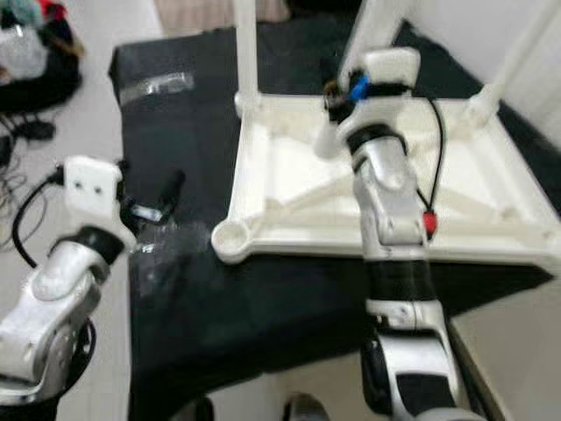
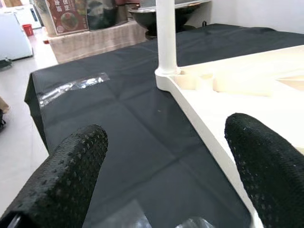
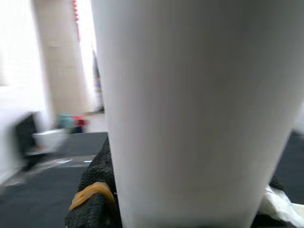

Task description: Building children table

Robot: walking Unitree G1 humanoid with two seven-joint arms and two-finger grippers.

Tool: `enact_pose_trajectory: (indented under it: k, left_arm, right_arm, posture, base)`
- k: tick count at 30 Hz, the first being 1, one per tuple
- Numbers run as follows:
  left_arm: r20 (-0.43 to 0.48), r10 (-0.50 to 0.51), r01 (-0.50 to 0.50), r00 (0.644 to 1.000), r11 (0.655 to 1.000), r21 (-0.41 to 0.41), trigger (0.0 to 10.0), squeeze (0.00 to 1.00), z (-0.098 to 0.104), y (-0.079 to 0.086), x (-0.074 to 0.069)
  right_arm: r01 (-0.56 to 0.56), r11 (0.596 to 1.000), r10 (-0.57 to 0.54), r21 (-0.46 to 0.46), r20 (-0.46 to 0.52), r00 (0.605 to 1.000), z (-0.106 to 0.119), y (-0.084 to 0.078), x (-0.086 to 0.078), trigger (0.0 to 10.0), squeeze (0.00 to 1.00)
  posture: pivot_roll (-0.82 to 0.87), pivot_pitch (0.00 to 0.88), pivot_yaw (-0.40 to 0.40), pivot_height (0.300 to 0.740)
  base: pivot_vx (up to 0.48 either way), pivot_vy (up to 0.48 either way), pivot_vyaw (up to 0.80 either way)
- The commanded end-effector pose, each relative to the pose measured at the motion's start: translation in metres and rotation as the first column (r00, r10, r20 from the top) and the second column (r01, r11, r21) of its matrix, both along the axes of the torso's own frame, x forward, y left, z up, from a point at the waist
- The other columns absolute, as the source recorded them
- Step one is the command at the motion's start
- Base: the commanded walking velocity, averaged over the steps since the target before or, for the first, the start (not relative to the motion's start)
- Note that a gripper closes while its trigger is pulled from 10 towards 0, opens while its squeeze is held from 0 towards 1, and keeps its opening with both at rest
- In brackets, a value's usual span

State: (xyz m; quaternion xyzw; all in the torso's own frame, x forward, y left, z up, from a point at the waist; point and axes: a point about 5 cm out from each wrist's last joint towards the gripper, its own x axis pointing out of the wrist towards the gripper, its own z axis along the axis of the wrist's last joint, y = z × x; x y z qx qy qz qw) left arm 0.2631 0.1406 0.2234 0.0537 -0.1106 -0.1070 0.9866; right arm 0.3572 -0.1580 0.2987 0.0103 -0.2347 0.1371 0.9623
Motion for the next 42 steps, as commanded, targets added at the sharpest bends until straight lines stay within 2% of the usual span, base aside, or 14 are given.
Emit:
enact_pose_trajectory:
  k: [1,4,13,17,23,30,36,38,39,40,41,42]
  left_arm:
    - [-0.021,-0.009,0.009,1.000,1.000,-0.007,10.0,0.00,-0.004,-0.002,-0.004]
    - [-0.031,-0.026,0.026,0.999,1.000,-0.011,10.0,0.00,-0.007,-0.006,-0.007]
    - [-0.129,-0.059,0.060,0.990,0.998,0.010,10.0,0.00,-0.030,-0.012,-0.026]
    - [-0.139,-0.050,0.051,0.989,0.999,0.009,10.0,0.00,-0.032,-0.013,-0.027]
    - [-0.142,-0.059,0.059,0.988,0.998,-0.002,10.0,0.00,-0.032,-0.016,-0.026]
    - [-0.132,-0.056,0.060,0.990,0.998,0.023,10.0,0.00,-0.031,-0.014,-0.026]
    - [-0.161,-0.074,0.082,0.984,0.996,0.043,10.0,0.00,-0.038,-0.014,-0.031]
    - [-0.173,-0.092,0.106,0.981,0.992,0.073,10.0,0.00,-0.043,-0.015,-0.036]
    - [-0.173,-0.092,0.106,0.981,0.992,0.073,10.0,0.00,-0.043,-0.015,-0.036]
    - [-0.185,-0.126,0.142,0.975,0.987,0.074,10.0,0.00,-0.046,-0.017,-0.041]
    - [-0.185,-0.126,0.142,0.975,0.987,0.074,10.0,0.00,-0.046,-0.017,-0.041]
    - [-0.193,-0.166,0.183,0.967,0.980,0.074,10.0,0.00,-0.050,-0.019,-0.046]
  right_arm:
    - [-0.079,0.997,0.079,-0.010,0.025,0.997,0.009,0.012,-0.003,10.0,0.00]
    - [-0.097,0.995,0.098,-0.034,0.025,0.995,0.009,0.015,-0.004,10.0,0.00]
    - [-0.075,0.996,0.076,-0.049,0.012,0.997,0.014,0.012,0.002,10.0,0.00]
    - [-0.060,0.996,0.060,-0.065,-0.010,0.998,0.011,0.013,0.003,10.0,0.00]
    - [-0.035,0.998,0.034,-0.045,-0.037,0.999,0.006,0.010,0.002,10.0,0.00]
    - [0.007,0.999,-0.010,-0.053,-0.052,0.999,0.000,0.003,0.004,10.0,0.00]
    - [0.010,0.999,-0.013,-0.040,-0.085,0.996,-0.003,-0.004,0.006,10.0,0.00]
    - [-0.100,0.994,0.096,-0.039,-0.095,0.991,-0.002,-0.006,0.004,10.0,0.00]
    - [-0.100,0.994,0.096,-0.039,-0.095,0.991,-0.002,-0.006,0.004,10.0,0.00]
    - [-0.169,0.985,0.165,-0.033,-0.102,0.981,0.001,-0.013,0.003,10.0,0.00]
    - [-0.169,0.985,0.165,-0.033,-0.102,0.981,0.001,-0.013,0.003,10.0,0.00]
    - [-0.223,0.974,0.219,-0.029,-0.113,0.969,0.004,-0.019,0.002,10.0,0.00]
  posture:
    - [0.05,0.149,-0.046,0.740]
    - [0.05,0.149,-0.046,0.740]
    - [0.06,0.145,-0.054,0.740]
    - [0.05,0.140,-0.055,0.740]
    - [0.05,0.130,-0.050,0.740]
    - [0.05,0.122,-0.046,0.740]
    - [0.05,0.126,-0.040,0.740]
    - [0.06,0.133,-0.040,0.740]
    - [0.06,0.133,-0.040,0.740]
    - [0.06,0.137,-0.041,0.740]
    - [0.06,0.137,-0.041,0.740]
    - [0.06,0.140,-0.036,0.740]
  base:
    - [0.000,0.000,0.00]
    - [0.000,0.000,0.00]
    - [0.000,0.000,0.79]
    - [0.000,0.000,0.68]
    - [0.000,0.000,0.00]
    - [0.000,0.000,0.00]
    - [0.000,0.000,0.00]
    - [0.000,0.000,0.00]
    - [0.000,0.000,0.00]
    - [0.000,0.000,0.00]
    - [0.000,0.000,0.00]
    - [0.000,0.000,0.00]
